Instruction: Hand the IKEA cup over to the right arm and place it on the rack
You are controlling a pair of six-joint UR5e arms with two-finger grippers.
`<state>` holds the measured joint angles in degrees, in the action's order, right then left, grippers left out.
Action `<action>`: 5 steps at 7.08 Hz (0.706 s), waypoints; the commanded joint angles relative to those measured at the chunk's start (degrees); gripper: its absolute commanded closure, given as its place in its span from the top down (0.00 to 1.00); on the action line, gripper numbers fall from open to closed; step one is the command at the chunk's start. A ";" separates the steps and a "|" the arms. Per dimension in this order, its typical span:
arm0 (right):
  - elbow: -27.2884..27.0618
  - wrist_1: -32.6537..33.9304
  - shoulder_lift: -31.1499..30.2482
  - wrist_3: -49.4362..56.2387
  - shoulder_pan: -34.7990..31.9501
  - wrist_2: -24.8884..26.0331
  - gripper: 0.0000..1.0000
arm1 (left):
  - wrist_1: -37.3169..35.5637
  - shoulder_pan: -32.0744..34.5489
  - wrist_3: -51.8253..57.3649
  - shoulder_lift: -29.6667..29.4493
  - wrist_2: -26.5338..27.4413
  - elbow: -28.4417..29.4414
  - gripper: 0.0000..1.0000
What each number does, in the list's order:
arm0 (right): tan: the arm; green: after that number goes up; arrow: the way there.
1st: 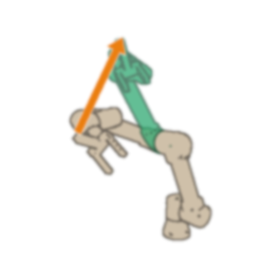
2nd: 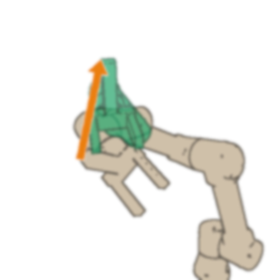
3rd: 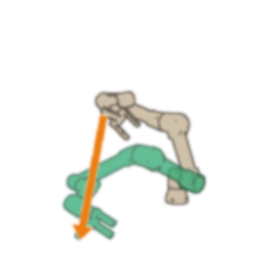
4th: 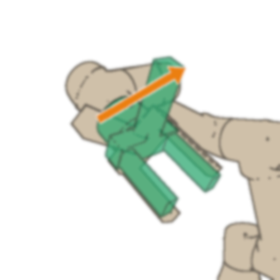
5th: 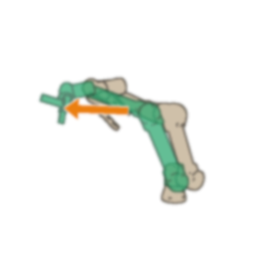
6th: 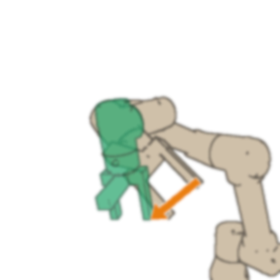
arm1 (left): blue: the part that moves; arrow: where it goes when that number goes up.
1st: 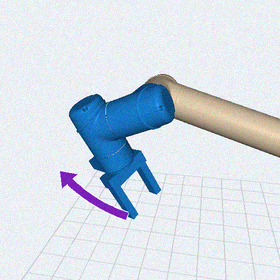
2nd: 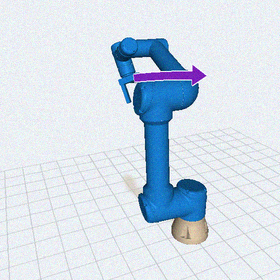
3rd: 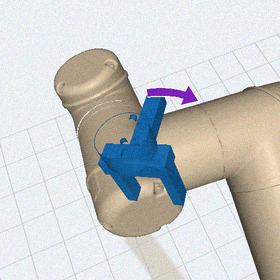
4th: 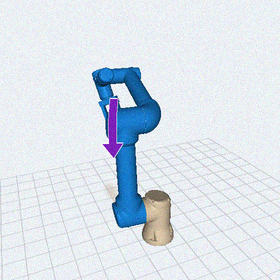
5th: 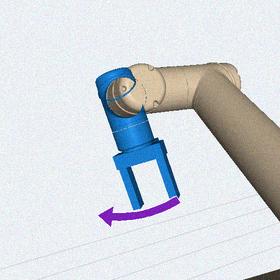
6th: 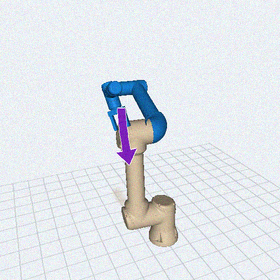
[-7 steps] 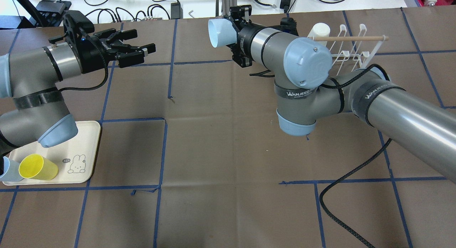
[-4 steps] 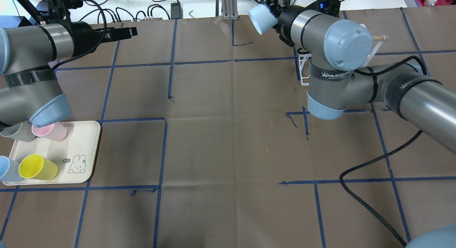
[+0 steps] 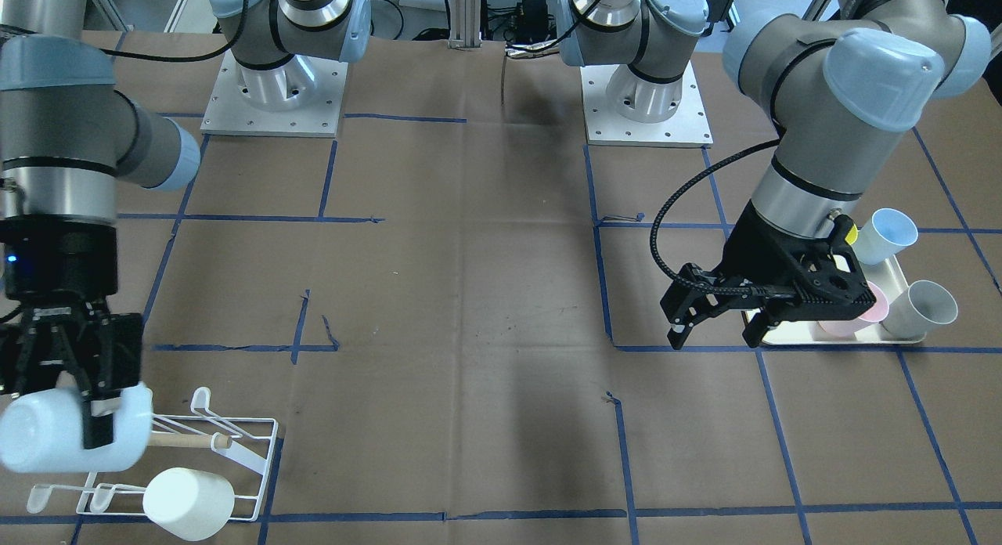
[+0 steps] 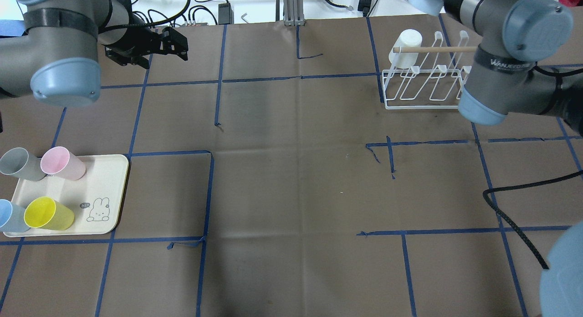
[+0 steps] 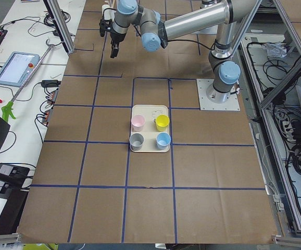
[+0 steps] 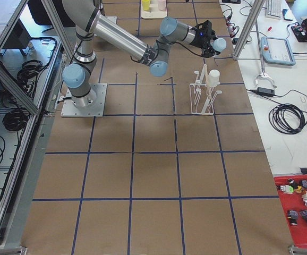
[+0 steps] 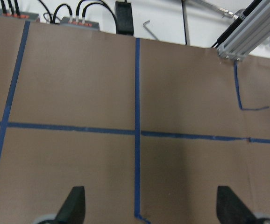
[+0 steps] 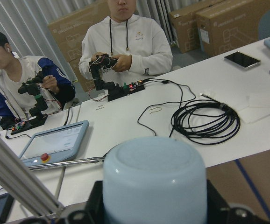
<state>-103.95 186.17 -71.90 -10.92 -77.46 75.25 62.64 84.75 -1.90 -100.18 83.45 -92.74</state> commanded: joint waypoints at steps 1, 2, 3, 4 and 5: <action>3.30 0.77 4.72 15.44 5.81 -0.80 0.07 | 20.33 1.91 -3.02 4.08 2.15 6.41 0.99; 6.02 3.65 8.41 19.23 7.92 -4.29 0.07 | 23.46 1.91 -2.85 5.33 3.02 4.86 0.99; 6.74 9.94 11.75 20.32 8.38 -5.55 0.07 | 23.58 1.91 -2.50 6.04 4.94 4.50 0.99; 6.48 14.35 14.31 20.33 8.29 -5.56 0.07 | 24.01 1.91 -2.49 6.57 5.05 4.15 0.99; 5.87 17.18 16.16 20.24 8.29 -5.64 0.07 | 23.76 1.91 -2.49 7.09 5.14 3.10 0.99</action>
<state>-97.76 198.92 -58.55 9.01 -69.31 69.97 86.18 86.65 -4.43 -93.82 88.22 -88.67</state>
